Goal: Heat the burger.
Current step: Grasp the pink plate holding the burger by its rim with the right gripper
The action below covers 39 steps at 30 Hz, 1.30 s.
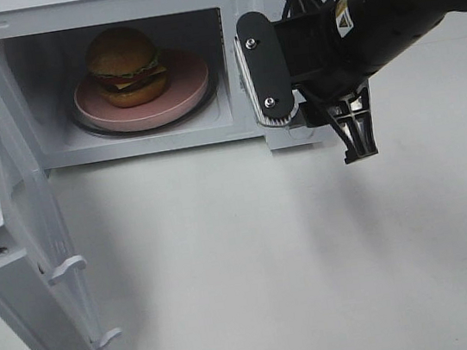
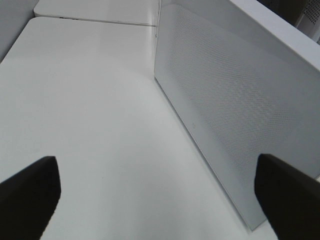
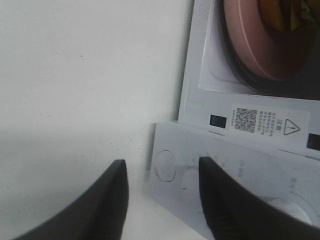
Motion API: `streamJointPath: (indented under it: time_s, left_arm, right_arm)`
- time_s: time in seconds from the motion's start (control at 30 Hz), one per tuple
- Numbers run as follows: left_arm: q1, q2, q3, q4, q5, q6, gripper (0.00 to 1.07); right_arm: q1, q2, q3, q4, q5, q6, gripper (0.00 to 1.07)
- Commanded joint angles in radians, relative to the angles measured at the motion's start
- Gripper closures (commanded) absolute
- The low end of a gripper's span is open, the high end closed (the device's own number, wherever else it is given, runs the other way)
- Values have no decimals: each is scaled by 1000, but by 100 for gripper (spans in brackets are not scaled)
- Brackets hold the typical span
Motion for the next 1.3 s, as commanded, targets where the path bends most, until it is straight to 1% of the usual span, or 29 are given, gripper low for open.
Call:
streamJointPath:
  time_s: [0.03,0.07,0.1,0.13,0.17,0.2,0.23,0.27,0.3,0.37,0.4,0.43,0.47,0.53,0.63,0.7,0.83,0.87,0.93,1.03,1.1,1.2,1.23,1.3]
  left_arm:
    - [4,-9,4,0,-3,-1,9]
    - [4,-9,4,0,-3,-1,9]
    - [4,-9,4,0,-3,-1,9]
    - [4,-9,4,0,-3,-1,9]
    - [4,-9,4,0,-3,-1,9]
    - [4,-9,4,0,-3,-1,9]
    - [4,-9,4,0,-3,-1,9]
    - [4,-9,4,0,-3,-1,9]
    - [4,-9,4,0,-3,-1,9]
    - [4,-9,4,0,-3,-1,9]
    - [4,-9,4,0,-3,-1,9]
    - [4,-9,4,0,-3,-1,9]
    - [4,-9,4,0,-3,-1,9]
    - [4,-9,4,0,-3,-1,9]
    - [4,-9,4,0,-3,-1,9]
    - [4,-9,4,0,-3,-1,9]
    - [4,-9,4,0,-3,-1,9]
    - [4,-9,4,0,-3,-1,9]
    - [4,-9,4,0,-3,-1,9]
    - [4,-9,4,0,-3,-1,9]
    - [4,-9,4,0,-3,-1,9]
    - [4,-9,4,0,-3,-1,9]
    - [4,-9,4,0,-3,-1,9]
    - [4,-9,4,0,-3,-1,9]
  right_arm:
    - [23,13,-27,-62,-19,21,46]
    - [23,13,-27,-62,-19,21,46]
    - [33,20,-36,-70,-19,45,40]
    - [46,42,-56,-71,-20,100,30]
    - [46,42,-56,-71,-20,100,30]
    - [50,69,-83,-71,-17,165,21]
    - [57,85,-98,-76,-12,189,17]
    - [57,85,-98,-76,-12,189,17]
    - [61,112,-122,-91,-2,206,15]
    - [71,125,-130,-98,4,207,15]
    - [91,151,-150,-128,9,207,16]
    - [91,151,-150,-128,9,207,16]
    - [109,176,-172,-148,8,206,17]
    - [116,185,-181,-151,9,206,17]
    - [137,234,-228,-154,8,206,19]
    - [137,246,-236,-159,4,206,19]
    - [147,301,-295,-202,4,215,20]
    - [147,301,-295,-202,4,215,20]
    - [149,345,-340,-208,2,215,21]
    - [149,354,-353,-208,2,217,21]
    - [149,399,-405,-218,5,231,22]
    - [149,408,-415,-223,5,235,22]
    - [149,431,-442,-225,5,237,23]
    - [149,441,-454,-225,5,237,23]
